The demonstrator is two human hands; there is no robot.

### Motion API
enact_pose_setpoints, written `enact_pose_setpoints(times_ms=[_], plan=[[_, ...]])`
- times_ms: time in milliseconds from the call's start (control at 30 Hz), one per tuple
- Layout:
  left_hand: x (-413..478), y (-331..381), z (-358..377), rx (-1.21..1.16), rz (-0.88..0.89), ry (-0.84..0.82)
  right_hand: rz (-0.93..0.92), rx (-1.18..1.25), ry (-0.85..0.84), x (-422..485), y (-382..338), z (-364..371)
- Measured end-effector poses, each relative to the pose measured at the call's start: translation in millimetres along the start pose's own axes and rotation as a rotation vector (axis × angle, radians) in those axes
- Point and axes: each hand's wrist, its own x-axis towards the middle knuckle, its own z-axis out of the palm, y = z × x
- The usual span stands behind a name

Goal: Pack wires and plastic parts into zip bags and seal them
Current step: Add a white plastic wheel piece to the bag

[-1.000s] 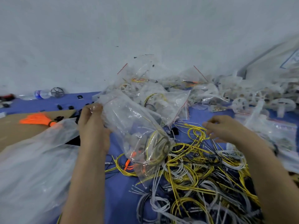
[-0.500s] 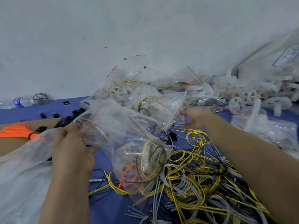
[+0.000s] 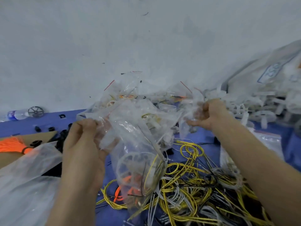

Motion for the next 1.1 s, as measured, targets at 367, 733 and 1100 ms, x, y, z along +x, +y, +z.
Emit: enact_pose_setpoints(times_ms=[367, 733, 1100], plan=[[-54, 29, 35, 0.382, 0.231, -0.638, -0.361, 0.362, -0.636, -162, -48, 37], [-62, 38, 35, 0.45, 0.458, -0.779, -0.25, -0.521, -0.632, -141, -25, 37], [-57, 38, 32, 0.593, 0.575, -0.681, -0.424, -1.966, -0.846, -154, -58, 52]])
